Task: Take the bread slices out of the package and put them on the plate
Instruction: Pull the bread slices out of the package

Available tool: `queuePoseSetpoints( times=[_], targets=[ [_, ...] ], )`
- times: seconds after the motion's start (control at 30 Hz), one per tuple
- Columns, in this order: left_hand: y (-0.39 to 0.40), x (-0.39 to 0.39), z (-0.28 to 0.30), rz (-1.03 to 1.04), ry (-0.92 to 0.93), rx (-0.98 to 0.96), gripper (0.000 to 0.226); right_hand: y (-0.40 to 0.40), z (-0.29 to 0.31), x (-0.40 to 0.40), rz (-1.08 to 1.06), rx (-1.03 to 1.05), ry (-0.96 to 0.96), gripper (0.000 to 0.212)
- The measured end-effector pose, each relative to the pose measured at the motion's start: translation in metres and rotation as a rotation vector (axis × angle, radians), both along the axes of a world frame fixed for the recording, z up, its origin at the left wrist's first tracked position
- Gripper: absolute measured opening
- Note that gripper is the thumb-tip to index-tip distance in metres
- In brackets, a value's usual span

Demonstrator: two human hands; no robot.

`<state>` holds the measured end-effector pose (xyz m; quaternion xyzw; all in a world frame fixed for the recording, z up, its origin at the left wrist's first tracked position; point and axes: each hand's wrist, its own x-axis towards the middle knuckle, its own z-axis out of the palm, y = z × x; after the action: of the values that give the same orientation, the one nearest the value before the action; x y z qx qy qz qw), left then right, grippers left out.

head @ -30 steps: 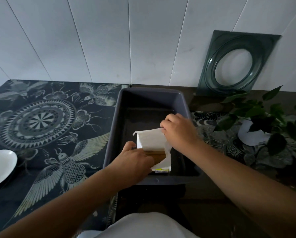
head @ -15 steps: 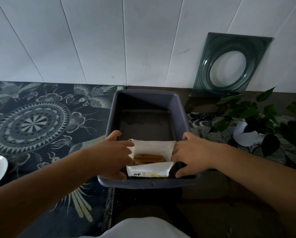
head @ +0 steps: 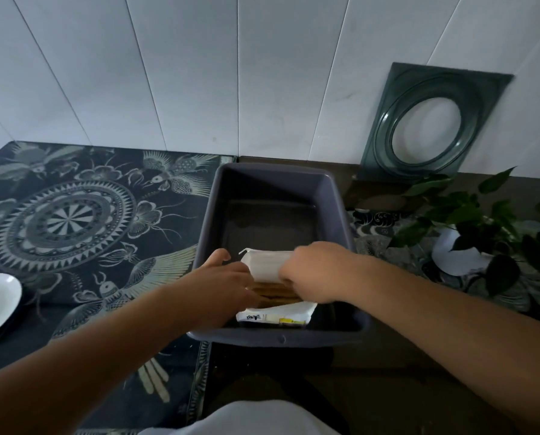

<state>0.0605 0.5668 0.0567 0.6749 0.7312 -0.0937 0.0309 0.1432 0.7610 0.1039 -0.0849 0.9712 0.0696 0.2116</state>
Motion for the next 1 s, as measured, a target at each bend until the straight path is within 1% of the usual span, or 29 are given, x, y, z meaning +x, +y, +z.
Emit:
queuePoseSetpoints(
  times=[0.03,0.07,0.13,0.2,0.23,0.27,0.33,0.37,0.43,0.47,0.6,0.67,0.73,0.77,0.87,0.93,1.0],
  targets=[
    [0.000,0.000,-0.002,-0.007,0.012,0.018,0.032,-0.009,-0.002,-0.011,-0.012,0.001,-0.030,0.016],
    [-0.001,0.001,-0.004,-0.008,0.030,0.035,0.032,-0.017,-0.006,-0.023,-0.035,-0.008,-0.087,0.017],
    [-0.002,0.003,-0.006,0.008,0.050,0.059,0.033,-0.033,-0.019,-0.043,-0.064,0.016,-0.294,0.022],
    [-0.002,0.006,-0.006,0.018,0.047,0.075,0.034,-0.043,-0.034,-0.058,-0.071,0.087,-0.476,0.020],
    [-0.003,0.008,-0.005,0.019,0.045,0.093,0.035,-0.045,-0.041,-0.062,-0.074,0.117,-0.528,0.016],
    [-0.003,0.008,-0.005,0.016,0.045,0.114,0.036,-0.045,-0.050,-0.064,-0.079,0.128,-0.550,0.018],
    [-0.005,0.008,-0.005,0.010,0.047,0.155,0.041,-0.044,-0.067,-0.065,-0.109,0.077,-0.518,0.035],
    [-0.006,0.008,-0.005,0.014,0.042,0.169,0.042,-0.043,-0.075,-0.065,-0.145,0.027,-0.479,0.038],
    [-0.007,0.008,-0.008,0.038,0.015,0.176,0.044,-0.042,-0.091,-0.066,-0.222,-0.039,-0.417,0.038],
    [-0.007,0.009,-0.009,0.052,0.002,0.177,0.043,-0.040,-0.098,-0.066,-0.238,-0.042,-0.399,0.039],
    [-0.007,0.011,-0.017,0.071,-0.011,0.243,0.034,-0.041,-0.116,-0.065,-0.239,0.057,-0.286,0.047],
    [-0.007,0.011,-0.020,0.116,-0.029,0.281,0.032,-0.040,-0.124,-0.064,-0.262,-0.001,-0.233,0.050],
    [-0.006,0.012,-0.020,0.159,-0.047,0.303,0.027,-0.038,-0.130,-0.062,-0.334,-0.140,-0.200,0.047],
    [-0.006,0.012,-0.020,0.178,-0.068,0.309,0.025,-0.037,-0.131,-0.061,-0.358,-0.175,-0.201,0.044],
    [-0.008,0.011,-0.022,0.210,-0.141,0.326,0.027,-0.033,-0.131,-0.056,-0.310,-0.137,-0.212,0.036],
    [-0.009,0.012,-0.023,0.233,-0.203,0.343,0.028,-0.030,-0.126,-0.051,-0.258,-0.130,-0.181,0.034],
    [-0.008,0.014,-0.024,0.251,-0.282,0.431,0.031,-0.027,-0.118,-0.045,-0.201,-0.127,-0.138,0.030]
  ],
)
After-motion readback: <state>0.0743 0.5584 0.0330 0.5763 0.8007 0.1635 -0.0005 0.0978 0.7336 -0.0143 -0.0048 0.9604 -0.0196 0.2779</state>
